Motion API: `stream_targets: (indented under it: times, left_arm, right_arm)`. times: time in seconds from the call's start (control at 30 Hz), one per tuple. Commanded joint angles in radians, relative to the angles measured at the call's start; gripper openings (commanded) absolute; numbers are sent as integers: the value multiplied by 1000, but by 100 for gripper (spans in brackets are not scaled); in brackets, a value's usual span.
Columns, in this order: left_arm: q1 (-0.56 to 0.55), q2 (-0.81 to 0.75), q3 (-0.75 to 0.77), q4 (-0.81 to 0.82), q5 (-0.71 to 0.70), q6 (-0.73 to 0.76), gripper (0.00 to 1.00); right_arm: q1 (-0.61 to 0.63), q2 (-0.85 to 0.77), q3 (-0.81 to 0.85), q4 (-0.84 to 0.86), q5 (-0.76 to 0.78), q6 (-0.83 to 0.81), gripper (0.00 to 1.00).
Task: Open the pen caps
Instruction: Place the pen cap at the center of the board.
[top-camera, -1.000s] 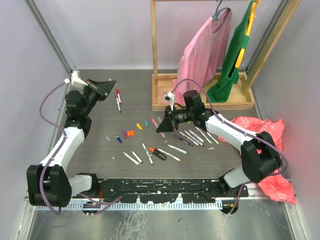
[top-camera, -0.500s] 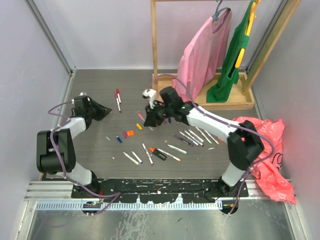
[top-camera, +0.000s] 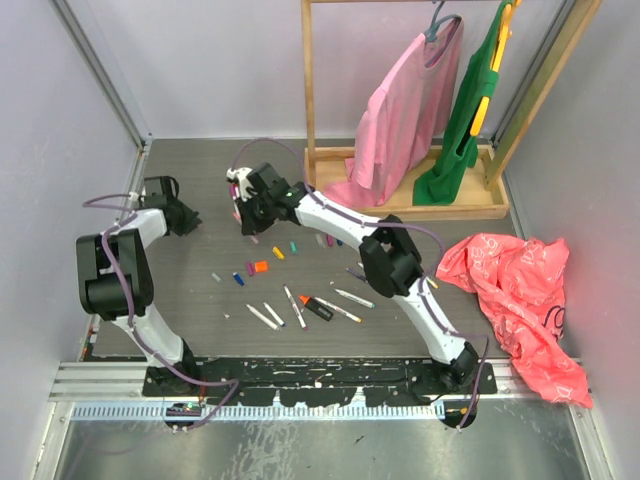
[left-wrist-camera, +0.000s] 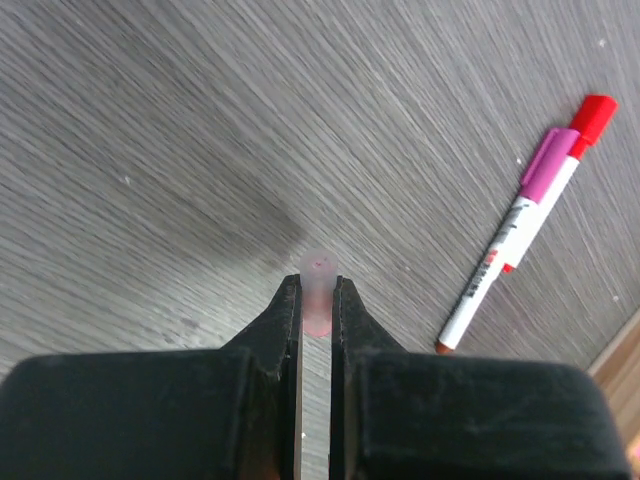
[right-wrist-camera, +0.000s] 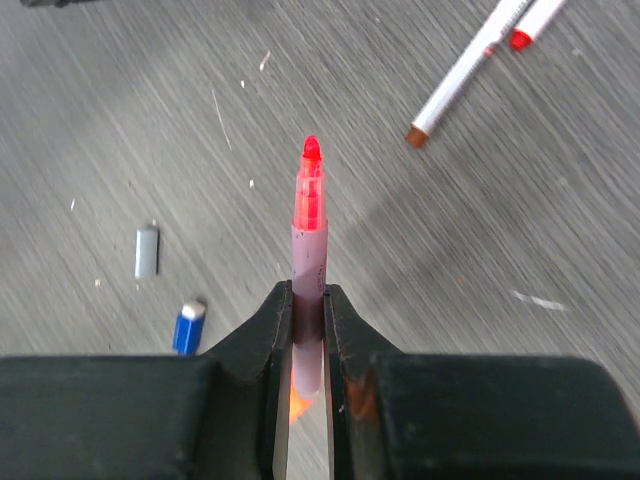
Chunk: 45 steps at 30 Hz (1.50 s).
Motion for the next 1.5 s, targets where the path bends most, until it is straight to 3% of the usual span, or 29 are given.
stream_targets:
  times: [0.0, 0.37, 0.93, 1.1, 1.3, 1.47]
  left_arm:
    - [28, 45, 52, -51, -30, 29, 2]
    - [40, 130, 118, -35, 40, 18, 12]
    - [51, 126, 111, -28, 85, 17, 29]
    - [58, 121, 109, -25, 110, 15, 31]
    - [65, 87, 96, -21, 134, 33, 33]
    - [65, 23, 63, 36, 210, 95, 42]
  right_arm:
    - [23, 94, 209, -54, 2, 106, 7]
    - [71, 297, 437, -103, 34, 154, 11]
    - [70, 277, 350, -127, 130, 161, 28]
    - [70, 270, 355, -128, 134, 159, 39]
    - [70, 255, 387, -137, 118, 143, 43]
    - [70, 211, 416, -153, 101, 121, 48]
